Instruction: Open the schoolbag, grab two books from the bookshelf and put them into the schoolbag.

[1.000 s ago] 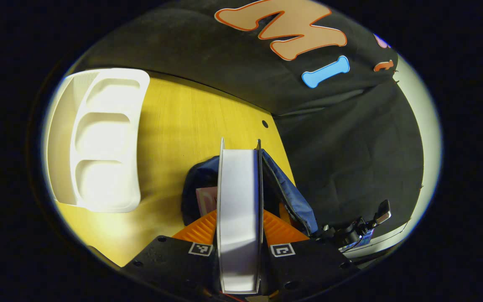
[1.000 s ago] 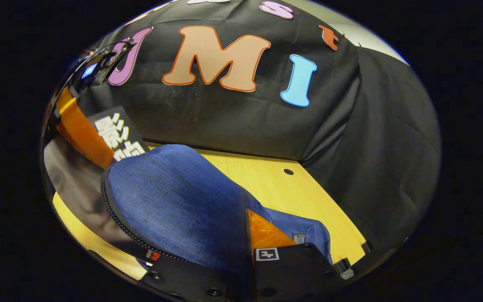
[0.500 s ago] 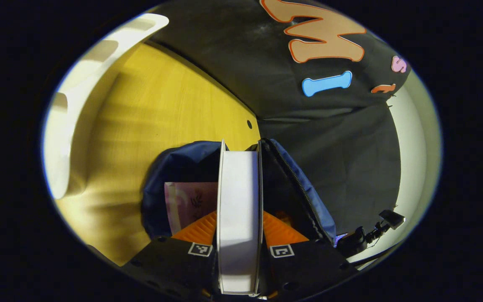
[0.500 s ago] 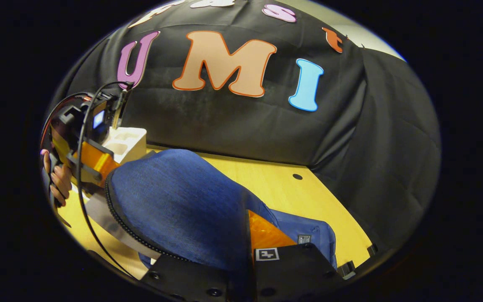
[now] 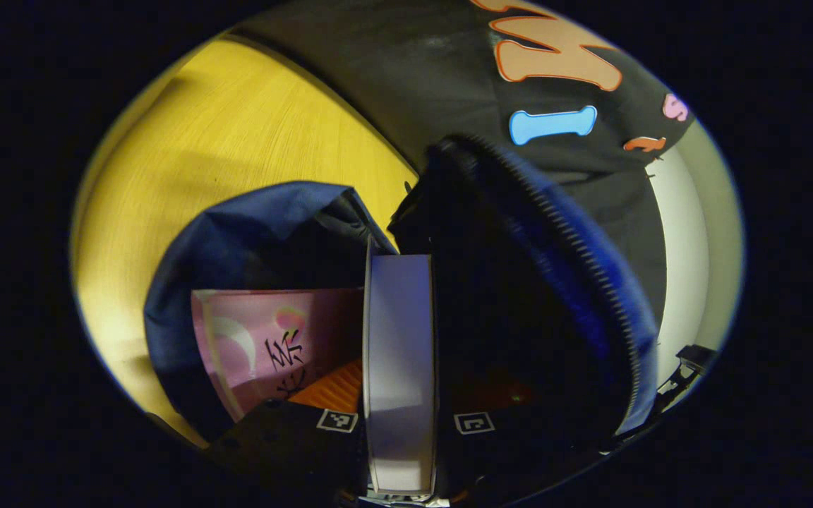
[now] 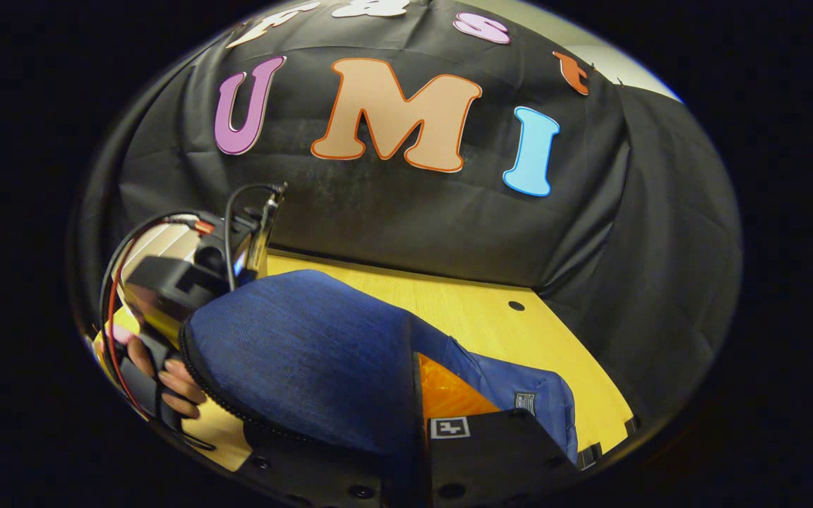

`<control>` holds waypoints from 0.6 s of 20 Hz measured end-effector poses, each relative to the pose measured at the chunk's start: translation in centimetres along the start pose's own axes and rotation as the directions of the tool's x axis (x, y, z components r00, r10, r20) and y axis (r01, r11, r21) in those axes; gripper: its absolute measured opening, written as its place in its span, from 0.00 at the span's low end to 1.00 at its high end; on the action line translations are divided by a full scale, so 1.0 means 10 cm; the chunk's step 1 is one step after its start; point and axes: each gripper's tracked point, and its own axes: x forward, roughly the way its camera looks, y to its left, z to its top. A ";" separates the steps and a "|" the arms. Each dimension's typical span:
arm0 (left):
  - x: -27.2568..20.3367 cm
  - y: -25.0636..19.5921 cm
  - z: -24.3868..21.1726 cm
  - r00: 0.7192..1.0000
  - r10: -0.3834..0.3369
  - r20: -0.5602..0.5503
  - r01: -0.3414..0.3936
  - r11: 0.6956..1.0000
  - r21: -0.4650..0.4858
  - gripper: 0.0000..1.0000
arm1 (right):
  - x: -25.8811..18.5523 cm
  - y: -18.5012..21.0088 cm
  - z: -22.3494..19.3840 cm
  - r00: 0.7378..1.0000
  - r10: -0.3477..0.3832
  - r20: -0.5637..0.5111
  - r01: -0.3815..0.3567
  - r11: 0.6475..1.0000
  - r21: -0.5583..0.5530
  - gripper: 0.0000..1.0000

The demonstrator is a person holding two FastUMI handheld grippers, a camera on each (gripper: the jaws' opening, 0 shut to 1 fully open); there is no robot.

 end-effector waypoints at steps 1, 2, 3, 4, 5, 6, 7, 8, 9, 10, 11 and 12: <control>0.02 -0.02 -0.03 1.000 -0.001 -0.003 0.001 1.000 -0.013 0.35 | 0.01 0.01 -0.02 1.000 -0.002 -0.003 0.002 1.000 -0.010 0.10; 0.05 -0.02 -0.04 1.000 0.000 -0.003 0.000 1.000 -0.017 0.35 | 0.00 0.00 -0.03 1.000 -0.006 -0.002 0.006 1.000 -0.019 0.10; 0.05 0.00 -0.03 1.000 0.005 0.001 -0.005 1.000 -0.018 0.36 | 0.01 -0.02 -0.03 1.000 -0.011 -0.001 0.011 1.000 -0.020 0.10; 0.06 0.00 -0.02 1.000 0.012 0.003 -0.012 1.000 -0.009 0.36 | 0.01 -0.04 -0.03 1.000 -0.011 0.000 0.011 1.000 -0.006 0.10; 0.04 0.01 -0.02 1.000 0.025 0.003 -0.025 1.000 0.005 0.36 | 0.03 -0.05 -0.05 1.000 -0.008 -0.002 0.008 1.000 0.006 0.10; 0.02 0.01 -0.02 0.999 0.038 0.005 -0.038 0.999 0.023 0.36 | 0.02 -0.05 -0.06 1.000 0.000 -0.011 0.000 1.000 0.014 0.10; 0.00 0.00 -0.01 0.999 0.054 0.001 -0.054 0.998 0.034 0.39 | 0.03 -0.06 -0.07 1.000 0.008 -0.016 -0.007 1.000 0.024 0.10; -0.03 0.01 -0.01 0.998 0.070 -0.003 -0.070 0.997 0.038 0.40 | 0.01 -0.05 -0.06 1.000 0.022 -0.020 -0.021 0.999 0.036 0.10; -0.08 0.03 0.00 0.996 0.094 -0.004 -0.094 0.994 0.048 0.42 | 0.00 -0.02 -0.05 0.999 0.042 -0.023 -0.040 0.998 0.049 0.13; -0.13 0.09 0.04 0.990 0.138 0.009 -0.138 0.988 0.074 0.43 | -0.02 0.03 -0.05 0.997 0.068 -0.027 -0.067 0.996 0.062 0.15; -0.19 0.16 0.08 0.982 0.186 0.023 -0.187 0.976 0.108 0.41 | -0.04 0.02 -0.06 0.996 0.078 -0.034 -0.075 0.995 0.067 0.22; -0.28 0.21 0.12 0.973 0.227 0.039 -0.231 0.963 0.138 0.60 | -0.08 0.02 -0.07 0.995 0.096 -0.041 -0.093 0.993 0.078 0.30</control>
